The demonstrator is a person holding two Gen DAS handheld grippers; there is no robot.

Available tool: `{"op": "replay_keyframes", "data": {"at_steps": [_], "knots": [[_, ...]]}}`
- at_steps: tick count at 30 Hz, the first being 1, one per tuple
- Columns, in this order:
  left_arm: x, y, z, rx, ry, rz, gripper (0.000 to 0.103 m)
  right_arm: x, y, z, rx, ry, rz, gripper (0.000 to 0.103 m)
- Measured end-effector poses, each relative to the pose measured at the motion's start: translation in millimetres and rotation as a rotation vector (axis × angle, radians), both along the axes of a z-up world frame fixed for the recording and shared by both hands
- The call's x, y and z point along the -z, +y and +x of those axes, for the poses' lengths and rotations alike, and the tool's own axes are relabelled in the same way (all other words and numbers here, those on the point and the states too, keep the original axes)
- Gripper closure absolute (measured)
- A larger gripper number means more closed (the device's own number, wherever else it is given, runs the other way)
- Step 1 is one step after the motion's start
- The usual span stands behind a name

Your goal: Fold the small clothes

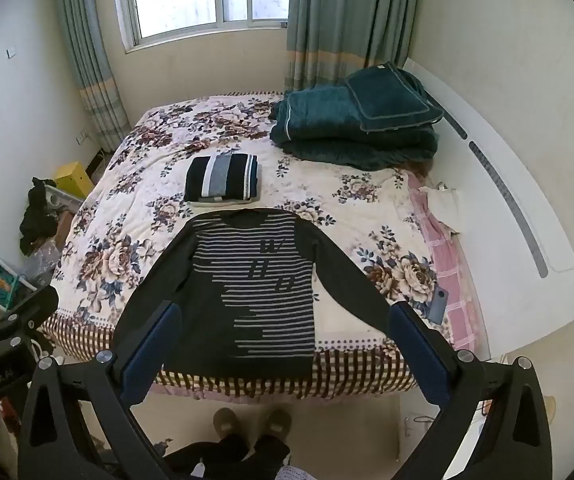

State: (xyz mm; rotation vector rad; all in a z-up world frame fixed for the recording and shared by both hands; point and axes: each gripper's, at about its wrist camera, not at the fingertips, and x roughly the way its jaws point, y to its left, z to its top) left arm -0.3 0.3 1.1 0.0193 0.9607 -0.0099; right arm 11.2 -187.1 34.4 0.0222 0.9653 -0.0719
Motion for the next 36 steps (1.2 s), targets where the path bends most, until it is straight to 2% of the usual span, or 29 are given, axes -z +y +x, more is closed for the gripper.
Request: {"op": "replay_keyframes", "data": {"at_steps": [13, 18, 36], "knots": [[-8, 2, 9, -0.008, -0.007, -0.003, 0.0, 1, -1, 1, -0.001, 0.003, -0.021, 0.0], [-12, -8, 6, -0.005, -0.016, 0.0, 0.0, -5, -3, 4, -0.001, 0.003, -0.02, 0.0], [-13, -4, 9, -0.002, -0.03, -0.007, 0.0, -22, -8, 18, -0.004, -0.005, -0.012, 0.0]]}}
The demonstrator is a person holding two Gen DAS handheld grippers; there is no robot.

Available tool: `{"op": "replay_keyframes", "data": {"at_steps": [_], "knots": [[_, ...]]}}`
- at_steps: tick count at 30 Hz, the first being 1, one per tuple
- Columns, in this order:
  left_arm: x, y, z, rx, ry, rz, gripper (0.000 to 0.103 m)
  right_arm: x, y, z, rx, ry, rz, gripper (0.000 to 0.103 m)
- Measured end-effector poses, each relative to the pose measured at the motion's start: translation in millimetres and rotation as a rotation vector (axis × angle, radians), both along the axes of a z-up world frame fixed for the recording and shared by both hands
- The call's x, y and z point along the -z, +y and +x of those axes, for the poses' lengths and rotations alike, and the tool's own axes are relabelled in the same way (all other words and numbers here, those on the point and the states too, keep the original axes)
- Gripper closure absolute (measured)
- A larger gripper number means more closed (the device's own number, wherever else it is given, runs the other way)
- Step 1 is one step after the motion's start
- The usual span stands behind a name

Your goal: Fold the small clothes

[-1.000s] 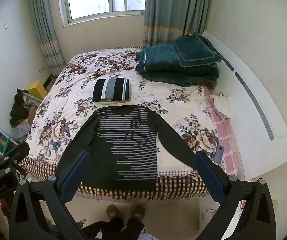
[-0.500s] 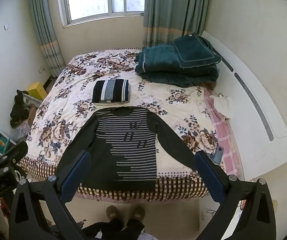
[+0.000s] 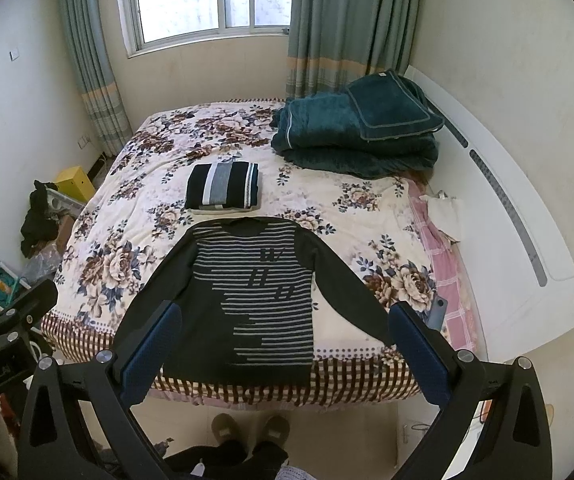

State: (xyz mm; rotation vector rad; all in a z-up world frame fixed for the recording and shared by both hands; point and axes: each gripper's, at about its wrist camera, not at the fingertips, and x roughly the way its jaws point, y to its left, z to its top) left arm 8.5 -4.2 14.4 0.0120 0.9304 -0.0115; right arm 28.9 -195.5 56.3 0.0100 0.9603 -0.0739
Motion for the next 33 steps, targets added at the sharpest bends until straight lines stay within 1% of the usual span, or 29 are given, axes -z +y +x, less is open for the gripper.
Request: {"op": "replay_keyframes", "data": {"at_steps": [15, 23, 33], "knots": [[2, 0, 5, 0.001, -0.003, -0.003, 0.0, 0, 3, -1, -0.001, 0.001, 0.0, 0.0], [2, -1, 6, -0.004, -0.015, -0.002, 0.0, -7, 6, 6, -0.003, -0.005, -0.003, 0.0], [1, 0, 9, -0.002, -0.012, -0.005, 0.0, -12, 7, 6, -0.005, -0.012, -0.002, 0.0]]}}
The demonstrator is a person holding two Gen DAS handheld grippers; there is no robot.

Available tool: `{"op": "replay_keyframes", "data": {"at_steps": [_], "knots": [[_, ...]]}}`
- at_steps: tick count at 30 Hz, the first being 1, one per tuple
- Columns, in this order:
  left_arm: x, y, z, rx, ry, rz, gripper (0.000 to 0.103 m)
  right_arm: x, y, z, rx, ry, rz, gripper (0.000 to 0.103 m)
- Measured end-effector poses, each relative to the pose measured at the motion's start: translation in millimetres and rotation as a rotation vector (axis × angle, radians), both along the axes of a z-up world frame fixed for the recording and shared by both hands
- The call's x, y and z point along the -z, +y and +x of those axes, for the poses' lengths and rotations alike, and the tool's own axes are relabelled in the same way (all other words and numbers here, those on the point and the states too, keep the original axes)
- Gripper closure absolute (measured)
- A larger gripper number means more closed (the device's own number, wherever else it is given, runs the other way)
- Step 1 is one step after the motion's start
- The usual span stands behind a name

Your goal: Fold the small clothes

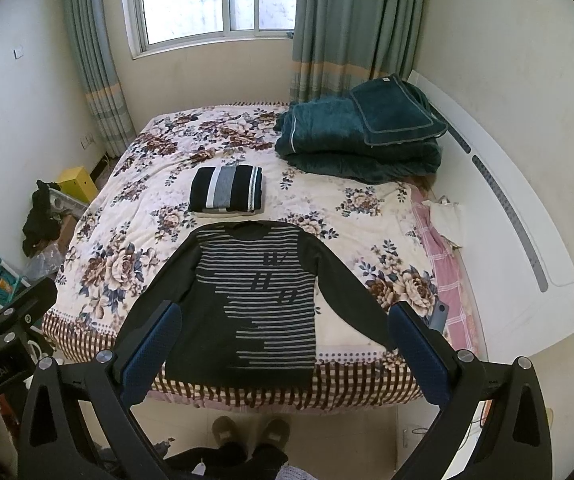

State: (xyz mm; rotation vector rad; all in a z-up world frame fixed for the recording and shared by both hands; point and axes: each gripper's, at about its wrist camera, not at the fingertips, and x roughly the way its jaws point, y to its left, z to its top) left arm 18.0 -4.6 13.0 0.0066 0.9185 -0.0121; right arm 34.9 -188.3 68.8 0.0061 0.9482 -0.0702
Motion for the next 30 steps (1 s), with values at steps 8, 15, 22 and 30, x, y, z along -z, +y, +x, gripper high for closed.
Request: {"op": "replay_keyframes", "data": {"at_steps": [8, 15, 22, 30], "knots": [[-6, -6, 4, 0.001, -0.013, -0.007, 0.0, -3, 2, -1, -0.003, -0.009, -0.006, 0.0], [-7, -7, 3, 0.002, -0.022, -0.008, 0.0, -5, 3, 0, -0.005, -0.009, -0.006, 0.0], [-6, -6, -2, 0.001, -0.025, -0.012, 0.0, -4, 2, -2, -0.002, -0.013, -0.004, 0.0], [-1, -7, 1, -0.013, -0.063, 0.007, 0.0, -6, -1, 8, 0.017, -0.013, -0.009, 0.0]]}}
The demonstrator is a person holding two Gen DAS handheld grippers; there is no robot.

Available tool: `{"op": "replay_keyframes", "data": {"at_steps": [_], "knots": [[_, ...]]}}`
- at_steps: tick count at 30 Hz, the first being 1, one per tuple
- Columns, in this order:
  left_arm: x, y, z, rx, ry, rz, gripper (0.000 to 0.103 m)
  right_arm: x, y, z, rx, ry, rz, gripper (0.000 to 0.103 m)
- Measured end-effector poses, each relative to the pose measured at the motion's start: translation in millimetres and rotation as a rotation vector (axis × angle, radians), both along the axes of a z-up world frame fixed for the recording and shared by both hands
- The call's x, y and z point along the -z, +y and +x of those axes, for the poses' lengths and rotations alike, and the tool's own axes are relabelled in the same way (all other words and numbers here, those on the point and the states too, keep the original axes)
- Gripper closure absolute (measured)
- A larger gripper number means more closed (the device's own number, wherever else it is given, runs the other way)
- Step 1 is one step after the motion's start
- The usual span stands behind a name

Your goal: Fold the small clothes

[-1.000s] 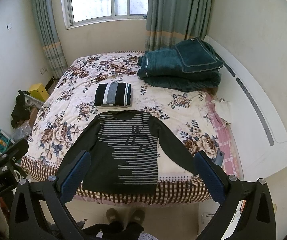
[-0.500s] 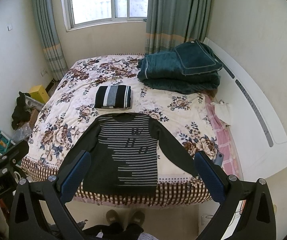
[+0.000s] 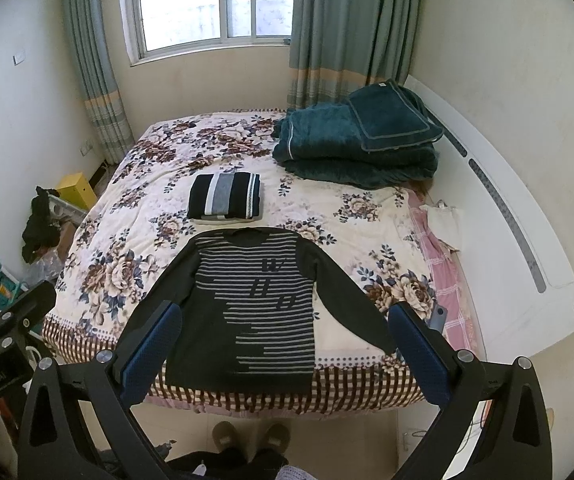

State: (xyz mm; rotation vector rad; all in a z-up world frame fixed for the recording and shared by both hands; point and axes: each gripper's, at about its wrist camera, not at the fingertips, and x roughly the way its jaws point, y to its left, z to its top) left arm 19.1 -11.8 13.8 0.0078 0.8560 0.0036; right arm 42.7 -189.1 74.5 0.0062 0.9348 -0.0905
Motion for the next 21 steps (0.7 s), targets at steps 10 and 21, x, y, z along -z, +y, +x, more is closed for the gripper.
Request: {"op": "replay_keyframes", "data": {"at_steps": [10, 21], "knots": [[93, 9, 58, 0.018, 0.032, 0.035, 0.0, 104, -75, 35, 0.262, 0.095, 0.007, 0.0], [249, -23, 149, -0.017, 0.197, 0.157, 0.0, 336, -281, 21, 0.708, 0.317, 0.207, 0.005]]}}
